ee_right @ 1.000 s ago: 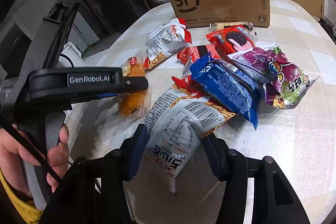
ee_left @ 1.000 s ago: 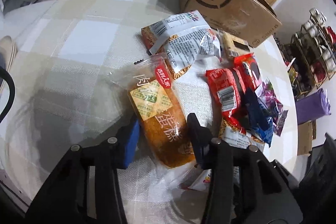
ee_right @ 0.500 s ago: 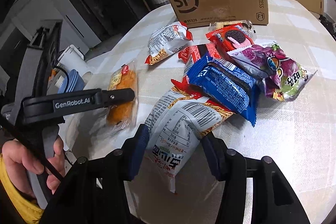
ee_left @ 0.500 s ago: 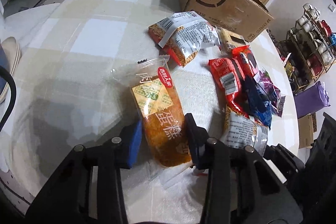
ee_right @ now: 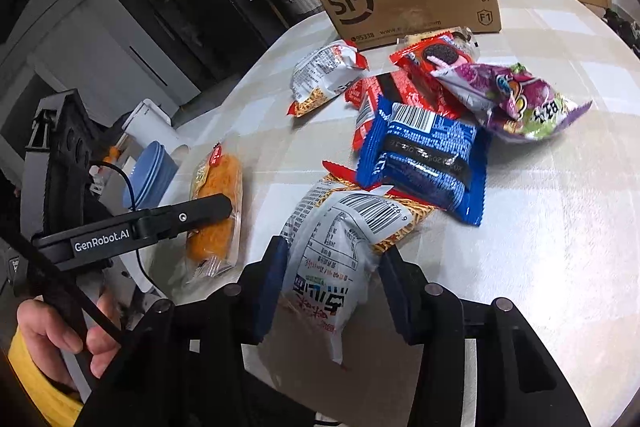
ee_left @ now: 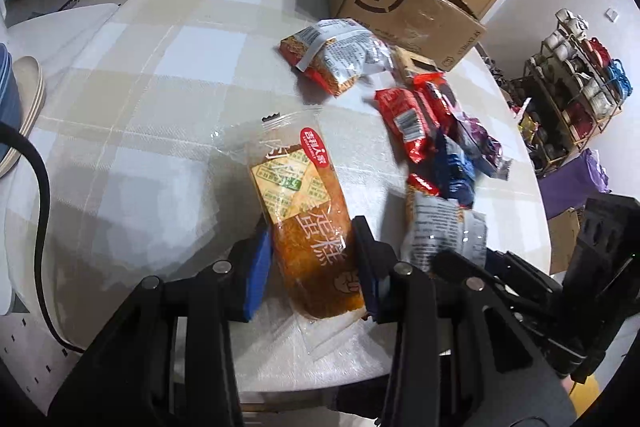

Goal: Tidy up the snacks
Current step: 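Lift the bread bag with the left gripper while the right gripper carries the white bag to the box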

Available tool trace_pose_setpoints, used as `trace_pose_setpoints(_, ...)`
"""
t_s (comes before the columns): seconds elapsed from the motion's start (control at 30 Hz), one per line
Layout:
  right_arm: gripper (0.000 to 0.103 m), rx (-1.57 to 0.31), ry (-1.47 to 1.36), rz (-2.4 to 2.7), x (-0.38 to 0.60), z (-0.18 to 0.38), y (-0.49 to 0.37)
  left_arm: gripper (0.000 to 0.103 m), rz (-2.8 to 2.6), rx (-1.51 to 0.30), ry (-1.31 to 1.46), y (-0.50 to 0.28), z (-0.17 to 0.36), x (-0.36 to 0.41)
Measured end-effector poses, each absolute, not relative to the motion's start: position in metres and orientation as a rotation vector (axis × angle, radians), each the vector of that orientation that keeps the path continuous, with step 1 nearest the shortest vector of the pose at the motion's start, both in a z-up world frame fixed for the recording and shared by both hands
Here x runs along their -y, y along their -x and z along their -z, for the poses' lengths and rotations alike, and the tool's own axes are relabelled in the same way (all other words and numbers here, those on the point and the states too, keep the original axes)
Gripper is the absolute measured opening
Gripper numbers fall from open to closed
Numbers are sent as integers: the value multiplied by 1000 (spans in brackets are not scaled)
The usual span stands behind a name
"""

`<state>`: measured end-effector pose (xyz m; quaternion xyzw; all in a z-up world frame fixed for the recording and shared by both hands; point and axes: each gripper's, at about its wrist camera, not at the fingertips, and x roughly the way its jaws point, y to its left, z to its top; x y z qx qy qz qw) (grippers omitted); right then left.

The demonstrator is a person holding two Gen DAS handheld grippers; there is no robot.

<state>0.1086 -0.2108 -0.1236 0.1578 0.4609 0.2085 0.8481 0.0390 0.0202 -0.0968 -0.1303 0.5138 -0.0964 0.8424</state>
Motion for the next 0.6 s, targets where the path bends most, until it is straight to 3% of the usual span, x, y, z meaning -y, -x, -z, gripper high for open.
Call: trace_pose_setpoints(0.6,37,-938,-357,-488,204,120,-98,35,235,-1086,306,-32,99,-22)
